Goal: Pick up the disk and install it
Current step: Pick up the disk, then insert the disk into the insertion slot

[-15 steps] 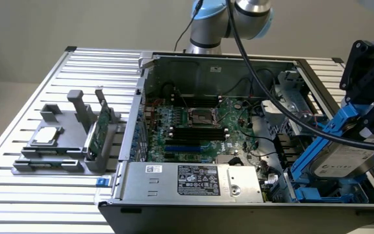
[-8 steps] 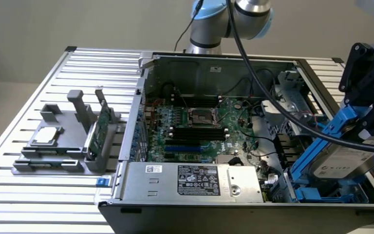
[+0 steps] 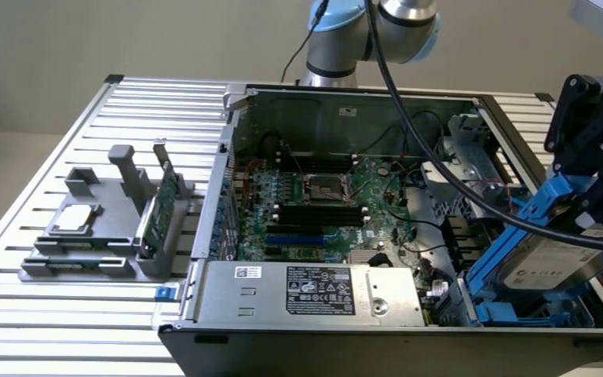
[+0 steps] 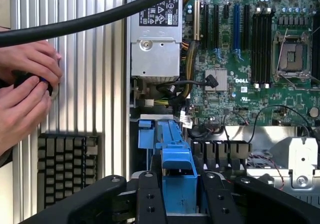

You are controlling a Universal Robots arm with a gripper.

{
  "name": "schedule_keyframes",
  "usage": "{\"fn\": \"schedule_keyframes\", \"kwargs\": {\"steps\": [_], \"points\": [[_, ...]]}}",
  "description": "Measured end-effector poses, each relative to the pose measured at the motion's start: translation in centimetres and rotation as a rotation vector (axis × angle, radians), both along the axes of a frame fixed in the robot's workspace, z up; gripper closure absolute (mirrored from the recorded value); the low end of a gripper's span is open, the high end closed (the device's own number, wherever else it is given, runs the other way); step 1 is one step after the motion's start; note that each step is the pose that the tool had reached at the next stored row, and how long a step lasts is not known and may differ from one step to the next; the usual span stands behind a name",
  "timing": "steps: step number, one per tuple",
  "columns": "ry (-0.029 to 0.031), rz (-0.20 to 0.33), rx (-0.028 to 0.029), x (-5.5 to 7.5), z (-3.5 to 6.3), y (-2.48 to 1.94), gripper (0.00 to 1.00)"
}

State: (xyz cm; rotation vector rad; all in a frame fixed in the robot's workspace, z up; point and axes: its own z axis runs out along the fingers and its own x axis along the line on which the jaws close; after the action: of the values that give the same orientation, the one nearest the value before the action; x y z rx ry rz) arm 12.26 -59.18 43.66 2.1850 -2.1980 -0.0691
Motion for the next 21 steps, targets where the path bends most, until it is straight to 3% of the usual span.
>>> {"fn": "schedule_keyframes", "kwargs": {"steps": [9,21], "points": [[0.0022,0.0,0.0014,0.06,-0.07,0.0,0.67],[0.0023,0.0,0.0086,0.04,0.04,-0.02,0.67]]}}
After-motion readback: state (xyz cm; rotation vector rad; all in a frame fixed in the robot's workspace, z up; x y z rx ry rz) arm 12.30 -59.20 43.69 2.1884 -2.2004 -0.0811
